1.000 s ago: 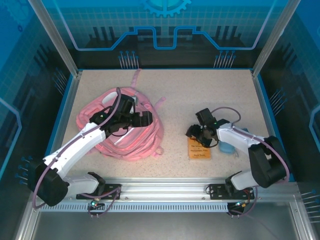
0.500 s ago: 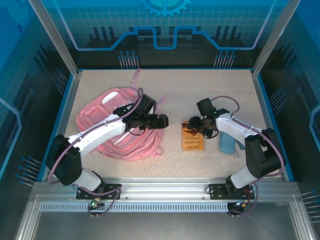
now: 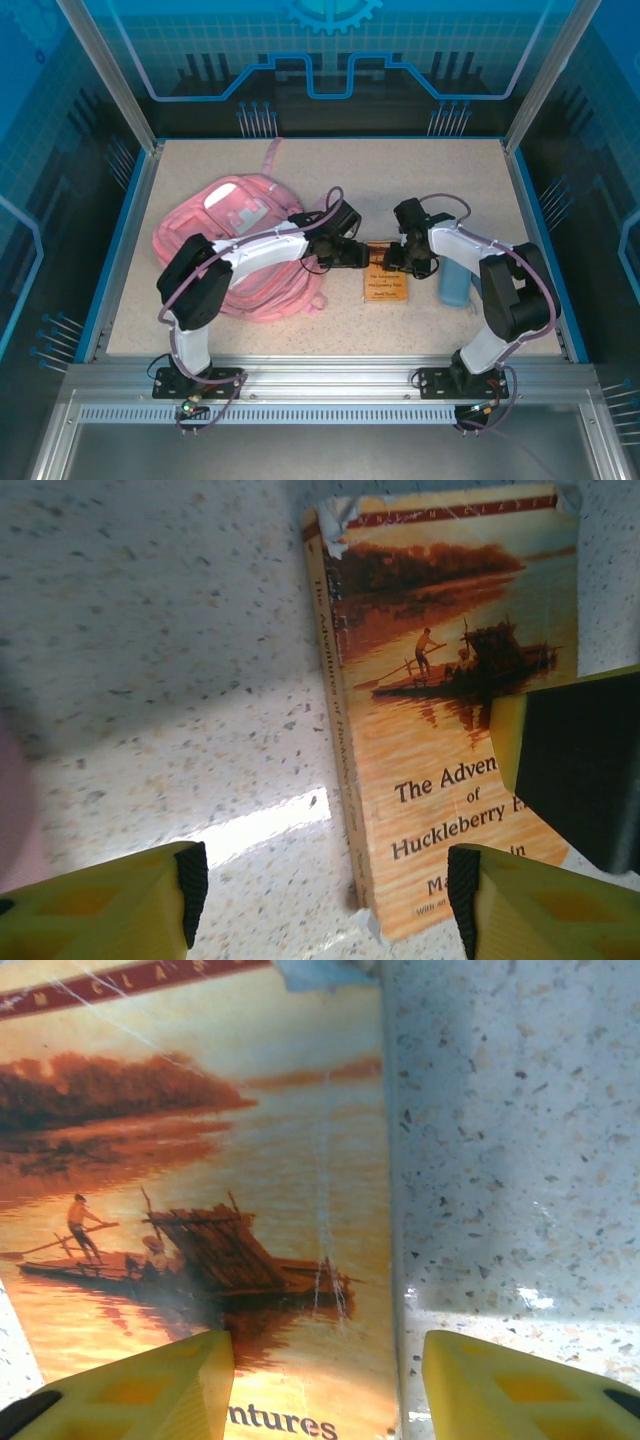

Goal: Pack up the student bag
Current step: Pick up the book from the center of the table.

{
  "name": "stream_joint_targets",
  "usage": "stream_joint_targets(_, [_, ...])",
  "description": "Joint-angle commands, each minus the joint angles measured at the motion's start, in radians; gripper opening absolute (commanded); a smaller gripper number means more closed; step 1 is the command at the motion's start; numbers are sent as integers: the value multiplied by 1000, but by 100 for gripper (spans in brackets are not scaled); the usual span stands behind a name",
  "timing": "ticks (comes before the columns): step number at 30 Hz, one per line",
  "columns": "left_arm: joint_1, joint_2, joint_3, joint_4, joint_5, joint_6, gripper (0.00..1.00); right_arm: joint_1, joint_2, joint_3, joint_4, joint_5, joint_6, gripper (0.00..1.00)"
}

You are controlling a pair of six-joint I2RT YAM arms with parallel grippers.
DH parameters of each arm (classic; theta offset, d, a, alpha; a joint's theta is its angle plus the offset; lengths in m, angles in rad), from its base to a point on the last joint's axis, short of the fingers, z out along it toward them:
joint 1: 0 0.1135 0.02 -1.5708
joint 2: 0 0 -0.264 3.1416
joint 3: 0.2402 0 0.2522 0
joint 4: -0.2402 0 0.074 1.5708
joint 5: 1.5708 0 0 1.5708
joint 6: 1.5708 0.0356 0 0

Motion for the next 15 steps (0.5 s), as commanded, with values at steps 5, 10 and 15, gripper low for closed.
stream_joint_targets(5, [-32,130,103,2,38,-38,65,0,25,18,-23,-39,-33,50])
stream_joint_targets(10, [-46,191,148,-21,18,-39,64,0,17,17,-22,-64,-37,48])
stream_joint_targets(15, [-60,240,182,-65,-19,-28,56,0,-11,25,-32,-99,-42,45])
